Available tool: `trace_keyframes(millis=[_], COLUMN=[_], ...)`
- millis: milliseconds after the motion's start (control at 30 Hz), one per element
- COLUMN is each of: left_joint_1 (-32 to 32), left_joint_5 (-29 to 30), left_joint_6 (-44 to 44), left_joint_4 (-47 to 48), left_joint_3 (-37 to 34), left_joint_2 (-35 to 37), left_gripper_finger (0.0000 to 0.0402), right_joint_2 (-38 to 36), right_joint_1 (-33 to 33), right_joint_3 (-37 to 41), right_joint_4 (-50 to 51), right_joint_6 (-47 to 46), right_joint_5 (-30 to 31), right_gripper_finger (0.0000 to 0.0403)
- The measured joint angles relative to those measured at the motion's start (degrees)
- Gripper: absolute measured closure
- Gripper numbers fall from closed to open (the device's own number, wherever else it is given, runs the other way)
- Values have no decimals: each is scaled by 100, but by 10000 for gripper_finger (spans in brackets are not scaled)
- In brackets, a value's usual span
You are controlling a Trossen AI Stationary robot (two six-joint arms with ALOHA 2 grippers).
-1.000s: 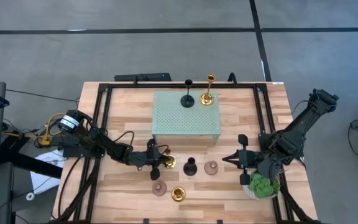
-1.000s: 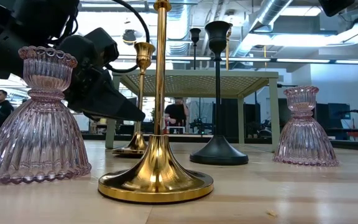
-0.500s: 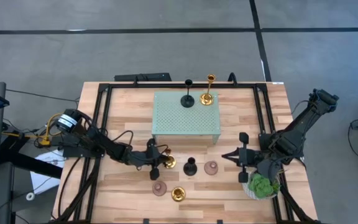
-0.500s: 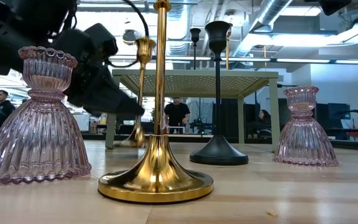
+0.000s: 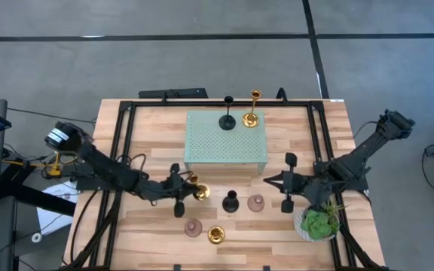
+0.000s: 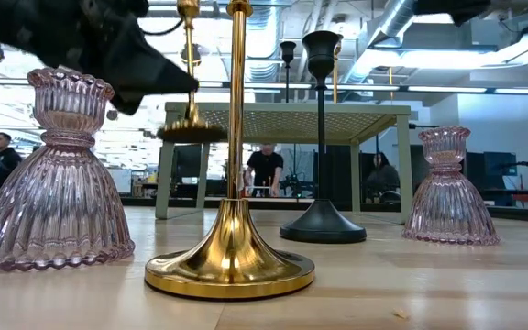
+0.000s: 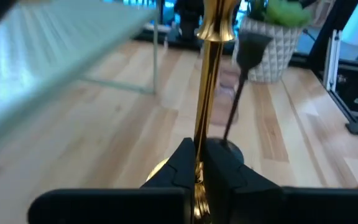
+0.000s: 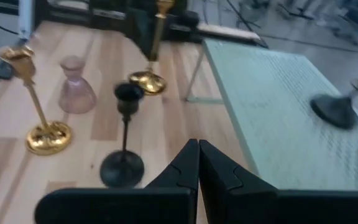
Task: Pick & Place candle stick holders
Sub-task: Put the top gold candle holder on the shelf aligned with the other gold candle holder
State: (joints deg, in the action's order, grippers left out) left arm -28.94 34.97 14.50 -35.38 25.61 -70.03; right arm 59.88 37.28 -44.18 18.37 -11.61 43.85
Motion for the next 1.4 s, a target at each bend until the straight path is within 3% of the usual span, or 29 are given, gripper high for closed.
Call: trace_keyframes(millis=[133, 333, 433, 567, 700, 833, 1033, 1400], left_joint_1=[98, 375, 554, 842, 1252, 1542, 1573, 1573], left_joint_5=[1, -7, -117, -431, -869, -1239, -1382, -1378], left_joint_6=[-665, -1241, -1461, -1741, -1748, -1723, -1667, -1575], left_joint_4=[314, 1791, 2003, 2015, 2013, 1990, 1815, 1750], left_joint_3=[210, 1088, 1344, 1496, 1573, 1606, 1609, 1611], left_joint_2=[484, 679, 681, 681, 679, 679, 558, 460], left_gripper_finger=[390, 390, 390, 390, 390, 390, 390, 390], right_joint_2=[-2, 0, 83, 289, 557, 925, 1529, 2577], right_joint_1=[-579, -1595, -2021, -2350, -2544, -2691, -2812, -2960], right_joint_3=[0, -2, -2, -5, -7, -8, -289, -1121], right_joint_4=[-921, -1665, -1981, -2581, -3081, -3520, -3891, -3877], right_joint_6=[926, 1587, 1760, 2038, 2406, 2420, 2369, 2207], right_joint_5=[-951, -2089, -2863, -3417, -3634, -3653, -3647, -3648], right_gripper_finger=[403, 403, 403, 403, 388, 346, 289, 275])
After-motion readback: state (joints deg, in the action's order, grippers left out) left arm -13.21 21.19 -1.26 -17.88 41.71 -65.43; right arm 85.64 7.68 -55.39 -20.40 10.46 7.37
